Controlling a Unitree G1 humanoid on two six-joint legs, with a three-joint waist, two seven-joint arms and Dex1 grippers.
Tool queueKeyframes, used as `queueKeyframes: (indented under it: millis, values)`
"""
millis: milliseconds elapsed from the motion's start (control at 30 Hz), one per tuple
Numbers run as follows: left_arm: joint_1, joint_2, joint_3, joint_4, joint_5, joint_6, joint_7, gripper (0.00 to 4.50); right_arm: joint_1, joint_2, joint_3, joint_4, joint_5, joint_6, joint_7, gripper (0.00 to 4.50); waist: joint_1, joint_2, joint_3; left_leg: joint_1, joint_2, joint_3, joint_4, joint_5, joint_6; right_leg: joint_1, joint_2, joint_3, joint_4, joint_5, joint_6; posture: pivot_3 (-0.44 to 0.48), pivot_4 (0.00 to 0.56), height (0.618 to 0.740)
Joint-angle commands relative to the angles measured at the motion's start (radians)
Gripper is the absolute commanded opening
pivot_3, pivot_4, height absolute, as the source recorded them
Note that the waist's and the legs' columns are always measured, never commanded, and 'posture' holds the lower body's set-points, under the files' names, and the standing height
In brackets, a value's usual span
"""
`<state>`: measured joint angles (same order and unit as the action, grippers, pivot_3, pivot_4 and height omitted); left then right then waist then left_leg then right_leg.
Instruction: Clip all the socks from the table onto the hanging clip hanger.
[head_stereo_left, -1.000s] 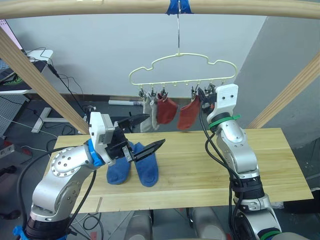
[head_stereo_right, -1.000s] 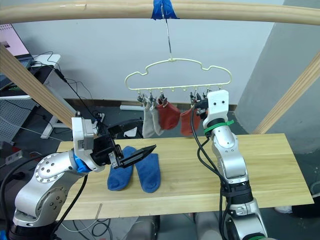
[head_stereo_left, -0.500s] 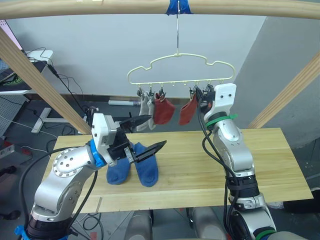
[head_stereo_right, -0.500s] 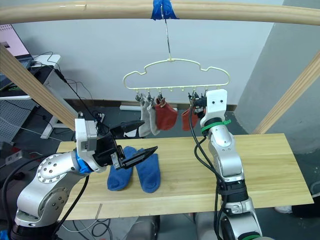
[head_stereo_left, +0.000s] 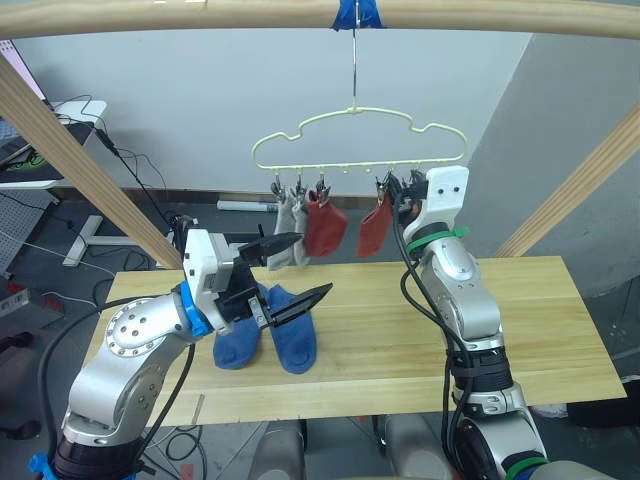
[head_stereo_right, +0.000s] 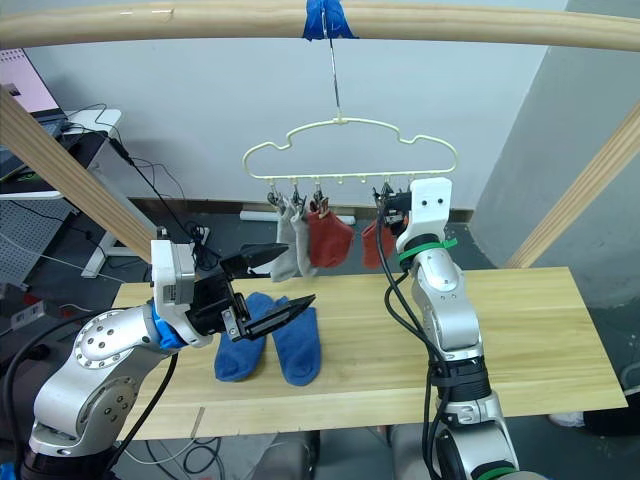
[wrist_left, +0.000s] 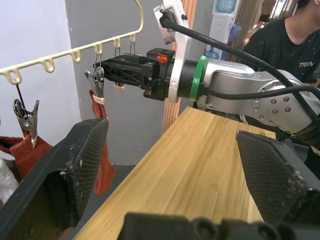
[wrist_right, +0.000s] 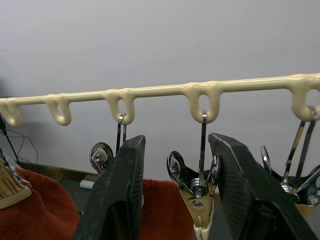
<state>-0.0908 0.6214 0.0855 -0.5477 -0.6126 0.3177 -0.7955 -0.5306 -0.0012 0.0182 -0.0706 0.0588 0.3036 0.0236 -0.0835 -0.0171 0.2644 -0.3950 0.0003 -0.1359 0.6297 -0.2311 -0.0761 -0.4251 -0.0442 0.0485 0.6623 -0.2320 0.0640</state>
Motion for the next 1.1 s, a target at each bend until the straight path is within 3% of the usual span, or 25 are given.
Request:
queueKeyframes:
  millis: [33, 200, 367, 467, 633, 767, 933, 1067, 1100]
  values:
    - [-0.001, -0.003, 0.013, -0.038, 0.0, -0.017, 0.003, 4.5, -0.019, -0.001, -0.011, -0.018, -0.003, -0.007, -0.008, 2.09, 0.0, 0.0, 0.0, 0.0, 0.0, 0.0, 0.0, 0.0, 0.0, 0.0, 0.0, 0.0, 0.0, 0.0, 0.0, -0.028, 0.194, 0.74]
    - [-0.001, -0.005, 0.011, -0.039, -0.001, -0.016, 0.005, 4.5, -0.017, -0.005, -0.011, -0.019, -0.002, -0.006, -0.01, 2.09, 0.0, 0.0, 0.0, 0.0, 0.0, 0.0, 0.0, 0.0, 0.0, 0.0, 0.0, 0.0, 0.0, 0.0, 0.0, -0.028, 0.197, 0.74]
    - [-0.001, -0.007, 0.009, -0.042, -0.002, -0.013, 0.009, 4.5, -0.011, -0.013, -0.015, -0.023, -0.003, -0.001, -0.01, 0.6, 0.0, 0.0, 0.0, 0.0, 0.0, 0.0, 0.0, 0.0, 0.0, 0.0, 0.0, 0.0, 0.0, 0.0, 0.0, -0.027, 0.2, 0.74]
    - [-0.001, -0.009, 0.007, -0.044, -0.002, -0.011, 0.012, 4.5, -0.01, -0.023, -0.021, -0.027, 0.001, 0.002, -0.006, 0.04, 0.0, 0.0, 0.0, 0.0, 0.0, 0.0, 0.0, 0.0, 0.0, 0.0, 0.0, 0.0, 0.0, 0.0, 0.0, -0.029, 0.204, 0.74]
    - [0.009, -0.011, 0.003, -0.049, 0.0, -0.008, 0.012, 4.5, -0.003, -0.055, -0.046, -0.072, 0.059, 0.06, 0.051, 0.04, 0.0, 0.0, 0.0, 0.0, 0.0, 0.0, 0.0, 0.0, 0.0, 0.0, 0.0, 0.0, 0.0, 0.0, 0.0, -0.037, 0.212, 0.74]
    - [0.032, -0.002, -0.001, -0.024, 0.027, -0.001, 0.017, 4.5, 0.008, -0.151, -0.076, -0.173, 0.237, 0.252, 0.234, 0.04, 0.0, 0.0, 0.0, 0.0, 0.0, 0.0, 0.0, 0.0, 0.0, 0.0, 0.0, 0.0, 0.0, 0.0, 0.0, -0.048, 0.219, 0.74]
    - [0.088, 0.045, -0.047, 0.085, 0.219, -0.039, 0.046, 4.5, -0.005, -0.305, -0.176, -0.23, 0.538, 0.547, 0.431, 0.04, -0.001, 0.0, 0.0, 0.001, 0.0, 0.0, 0.0, 0.0, 0.0, 0.0, 0.0, 0.0, 0.0, 0.0, 0.0, -0.064, 0.218, 0.74]
    - [0.096, 0.034, -0.051, 0.126, 0.24, -0.004, 0.067, 4.5, -0.025, -0.345, -0.224, -0.222, 0.644, 0.638, 0.449, 0.04, -0.001, 0.0, 0.0, 0.001, 0.001, 0.0, 0.0, 0.0, 0.0, 0.001, 0.001, 0.0, 0.0, -0.002, 0.002, -0.078, 0.214, 0.74]
    - [0.102, 0.037, -0.067, 0.203, 0.281, 0.005, 0.081, 4.5, -0.034, -0.389, -0.197, -0.213, 0.643, 0.637, 0.507, 0.04, -0.001, 0.0, 0.0, 0.001, 0.002, 0.0, 0.0, 0.0, 0.0, 0.001, 0.002, 0.0, 0.0, -0.002, 0.003, -0.078, 0.214, 0.74]
